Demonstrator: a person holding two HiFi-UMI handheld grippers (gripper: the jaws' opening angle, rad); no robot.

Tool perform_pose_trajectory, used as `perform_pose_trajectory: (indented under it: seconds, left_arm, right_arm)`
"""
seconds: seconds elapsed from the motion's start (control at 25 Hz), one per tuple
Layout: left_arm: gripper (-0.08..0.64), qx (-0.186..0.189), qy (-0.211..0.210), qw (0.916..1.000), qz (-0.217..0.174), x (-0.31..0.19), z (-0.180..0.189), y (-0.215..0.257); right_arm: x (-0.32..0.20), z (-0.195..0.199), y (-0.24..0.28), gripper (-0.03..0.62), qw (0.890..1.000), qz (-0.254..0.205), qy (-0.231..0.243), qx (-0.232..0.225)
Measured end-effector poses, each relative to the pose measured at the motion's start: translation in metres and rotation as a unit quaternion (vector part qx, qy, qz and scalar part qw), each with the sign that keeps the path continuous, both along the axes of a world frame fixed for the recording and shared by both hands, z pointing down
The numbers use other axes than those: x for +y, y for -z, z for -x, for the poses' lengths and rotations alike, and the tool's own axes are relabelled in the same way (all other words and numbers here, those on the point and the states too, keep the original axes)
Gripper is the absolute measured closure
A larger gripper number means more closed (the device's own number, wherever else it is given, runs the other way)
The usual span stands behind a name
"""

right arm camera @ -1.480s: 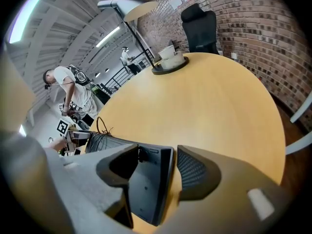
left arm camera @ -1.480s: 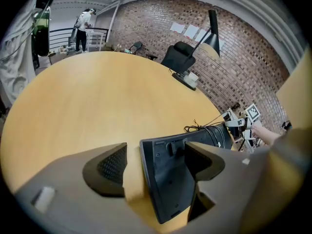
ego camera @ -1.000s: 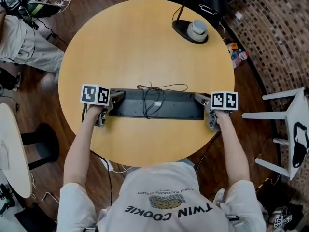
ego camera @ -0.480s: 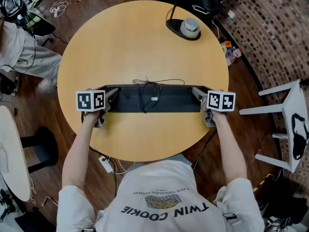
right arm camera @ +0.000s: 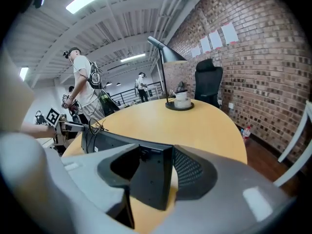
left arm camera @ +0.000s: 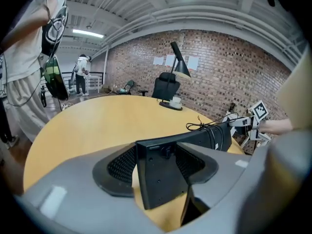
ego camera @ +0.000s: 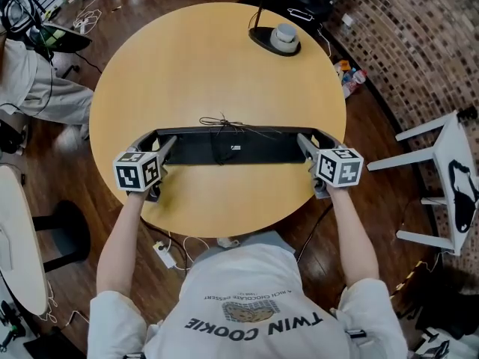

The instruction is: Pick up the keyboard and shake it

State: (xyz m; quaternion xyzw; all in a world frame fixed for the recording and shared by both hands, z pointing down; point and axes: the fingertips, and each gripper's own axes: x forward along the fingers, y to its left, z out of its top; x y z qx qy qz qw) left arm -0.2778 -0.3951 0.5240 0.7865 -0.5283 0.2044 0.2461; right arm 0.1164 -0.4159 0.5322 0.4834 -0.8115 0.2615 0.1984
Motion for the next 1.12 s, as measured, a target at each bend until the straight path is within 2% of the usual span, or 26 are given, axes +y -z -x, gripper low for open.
perform_pose_trajectory:
  seconds: [0.32,0.64,0.88,1.0,1.12]
  left_arm:
    - [0.307,-0.045,-0.018,0.9975,-0.050,0.032,-0.002,0.017]
    - [0.308,-0.083,-0.028,0.9933,-0.075,0.061,-0.007,0.022]
    - [0.310,-0.095,-0.039,0.9916,-0.079,0.086,-0.006,0.023]
    - [0.310,-0.098,-0.047,0.9908,-0.081,0.093,-0.007,0.022]
    - [0.310,-0.105,-0.048,0.9896,-0.086,0.095,-0.004,0.023]
  right_arm:
    - [0.040,-0.004,0.019,0.374,0.997,-0.068,-0.008,0.031]
    - [0.075,-0.009,0.024,0.374,0.994,-0.090,-0.022,0.061]
    - [0.099,-0.008,0.027,0.374,0.990,-0.101,-0.021,0.093]
    - [0.107,-0.009,0.024,0.374,0.987,-0.108,-0.023,0.121]
    - [0.107,-0.004,0.022,0.374,0.973,-0.125,-0.012,0.193]
